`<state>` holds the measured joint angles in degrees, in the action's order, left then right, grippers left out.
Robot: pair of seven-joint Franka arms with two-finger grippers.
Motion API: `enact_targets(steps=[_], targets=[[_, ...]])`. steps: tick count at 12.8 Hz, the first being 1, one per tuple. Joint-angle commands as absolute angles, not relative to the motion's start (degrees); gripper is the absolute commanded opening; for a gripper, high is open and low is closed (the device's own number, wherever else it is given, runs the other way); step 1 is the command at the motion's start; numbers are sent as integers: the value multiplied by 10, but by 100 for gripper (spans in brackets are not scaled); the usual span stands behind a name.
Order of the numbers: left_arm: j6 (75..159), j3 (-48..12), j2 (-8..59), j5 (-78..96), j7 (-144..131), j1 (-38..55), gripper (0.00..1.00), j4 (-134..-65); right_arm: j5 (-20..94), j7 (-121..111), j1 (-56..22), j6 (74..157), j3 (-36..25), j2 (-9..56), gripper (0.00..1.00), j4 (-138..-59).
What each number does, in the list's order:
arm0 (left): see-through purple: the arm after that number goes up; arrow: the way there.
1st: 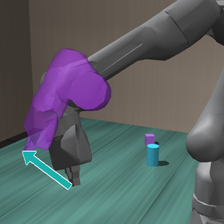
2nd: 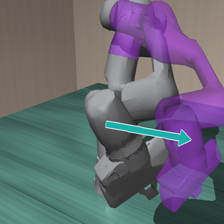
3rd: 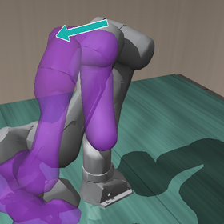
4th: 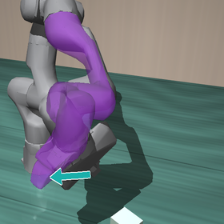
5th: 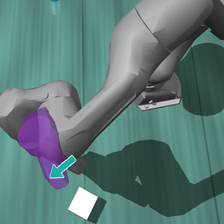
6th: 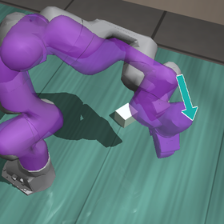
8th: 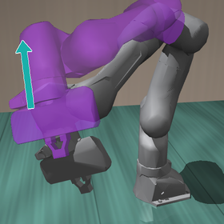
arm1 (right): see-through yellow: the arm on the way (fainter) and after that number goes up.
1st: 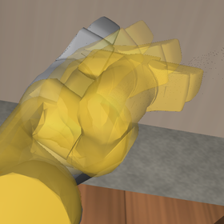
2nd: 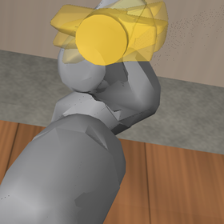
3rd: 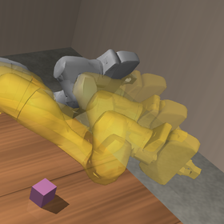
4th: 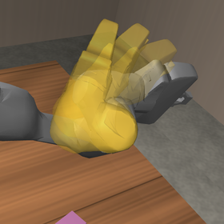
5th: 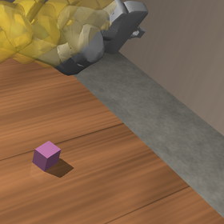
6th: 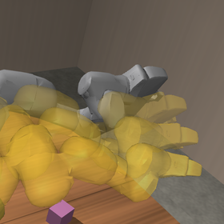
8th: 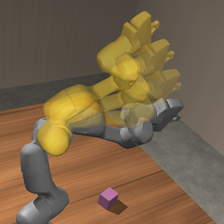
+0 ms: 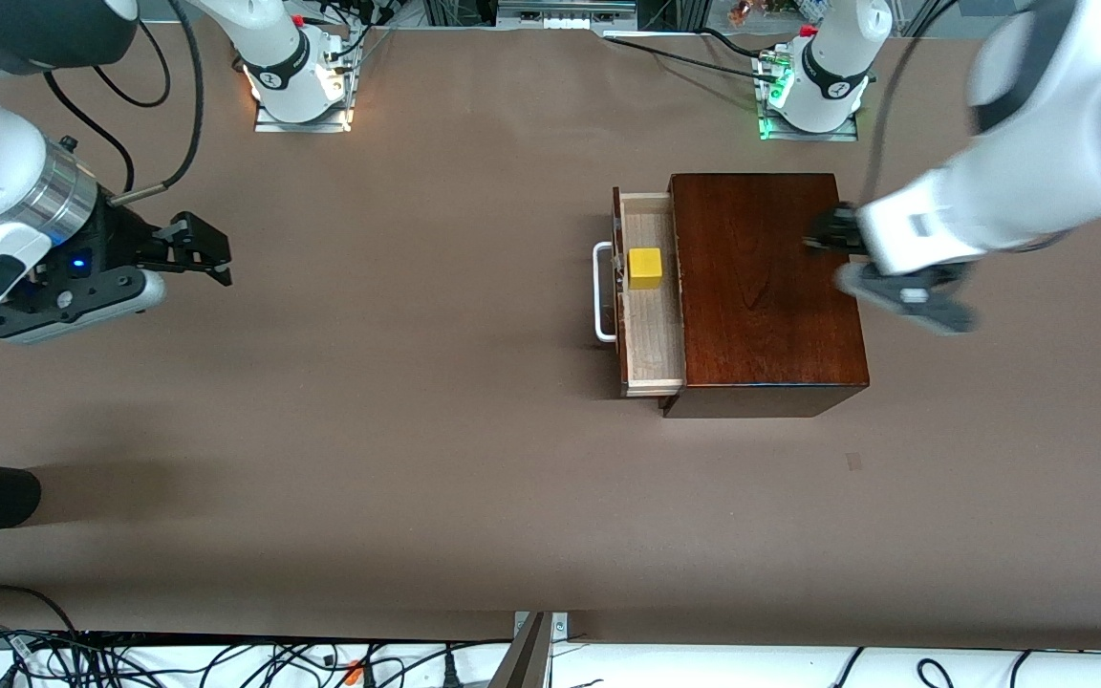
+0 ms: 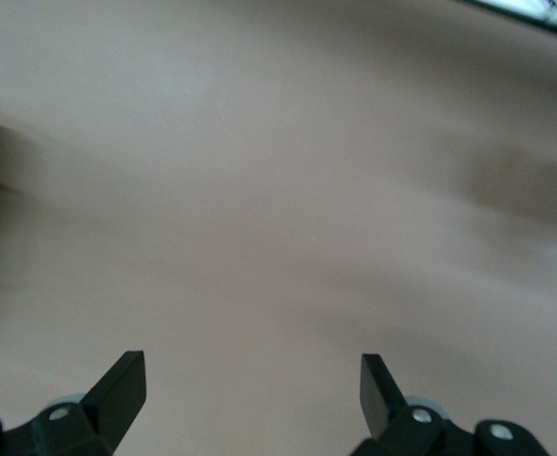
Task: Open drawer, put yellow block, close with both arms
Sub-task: 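Withdraw the right gripper while the left gripper reaches the drawer front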
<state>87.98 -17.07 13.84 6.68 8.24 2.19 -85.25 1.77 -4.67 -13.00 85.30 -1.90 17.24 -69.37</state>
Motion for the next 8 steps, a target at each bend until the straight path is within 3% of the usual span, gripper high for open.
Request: enact_targets(steps=[1,4,8], targets=[[908,-240,219,78,138,27,100,-806,25,-21,-136,895,-55,142,100,-773],[1031,-275,290,76,222,69,100,-806,27,-20,-135,915,-66,135,100,-796],[1126,-273,313,63,354,154,100,-809,25,-25,-136,910,-80,137,100,-786]])
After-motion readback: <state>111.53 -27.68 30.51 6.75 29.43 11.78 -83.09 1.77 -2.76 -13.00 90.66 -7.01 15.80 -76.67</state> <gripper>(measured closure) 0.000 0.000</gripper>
